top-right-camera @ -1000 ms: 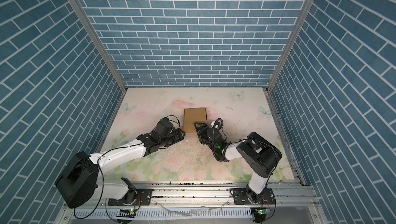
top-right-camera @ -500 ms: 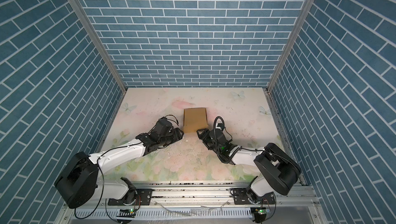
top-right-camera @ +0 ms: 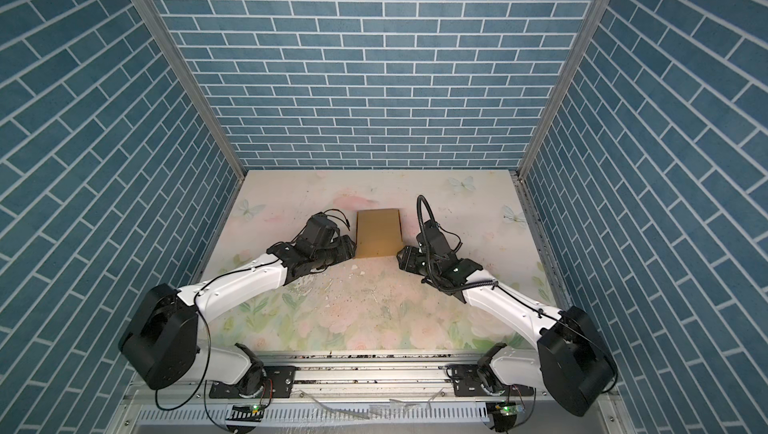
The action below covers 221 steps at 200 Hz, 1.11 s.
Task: Fold the paper box
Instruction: 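Bring both grippers to the box's near end around the rounded flap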
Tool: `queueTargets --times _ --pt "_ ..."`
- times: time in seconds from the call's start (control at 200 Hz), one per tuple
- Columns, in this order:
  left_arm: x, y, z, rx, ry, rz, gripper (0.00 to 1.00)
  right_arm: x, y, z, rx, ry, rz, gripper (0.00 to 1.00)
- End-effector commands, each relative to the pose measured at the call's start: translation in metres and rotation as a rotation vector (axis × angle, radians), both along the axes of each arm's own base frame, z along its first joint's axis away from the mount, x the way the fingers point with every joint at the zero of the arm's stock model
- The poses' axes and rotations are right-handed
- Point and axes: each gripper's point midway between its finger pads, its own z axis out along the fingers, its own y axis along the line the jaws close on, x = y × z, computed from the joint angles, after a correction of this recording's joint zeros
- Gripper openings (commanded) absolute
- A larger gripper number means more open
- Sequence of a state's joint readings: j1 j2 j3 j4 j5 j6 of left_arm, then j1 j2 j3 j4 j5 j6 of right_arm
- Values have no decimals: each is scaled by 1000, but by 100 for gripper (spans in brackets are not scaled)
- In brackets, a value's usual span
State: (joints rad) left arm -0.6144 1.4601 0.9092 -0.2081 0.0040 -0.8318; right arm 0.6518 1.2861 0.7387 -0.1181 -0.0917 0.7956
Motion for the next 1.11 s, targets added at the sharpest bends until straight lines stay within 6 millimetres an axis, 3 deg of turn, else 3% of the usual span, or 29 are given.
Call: queueTargets --times 0.0,0.475,0.82,1.1 --pt "2 -1 -6 43 24 -29 70 1 0 -7 -59 19 103 57" --pt "16 -16 -12 44 48 -58 70 39 21 -25 -21 26 160 57" --pt "16 -20 -26 41 84 -63 70 47 16 -26 -64 14 167 57" --pt "18 -29 -30 6 96 -69 70 53 26 -22 -26 -4 190 57"
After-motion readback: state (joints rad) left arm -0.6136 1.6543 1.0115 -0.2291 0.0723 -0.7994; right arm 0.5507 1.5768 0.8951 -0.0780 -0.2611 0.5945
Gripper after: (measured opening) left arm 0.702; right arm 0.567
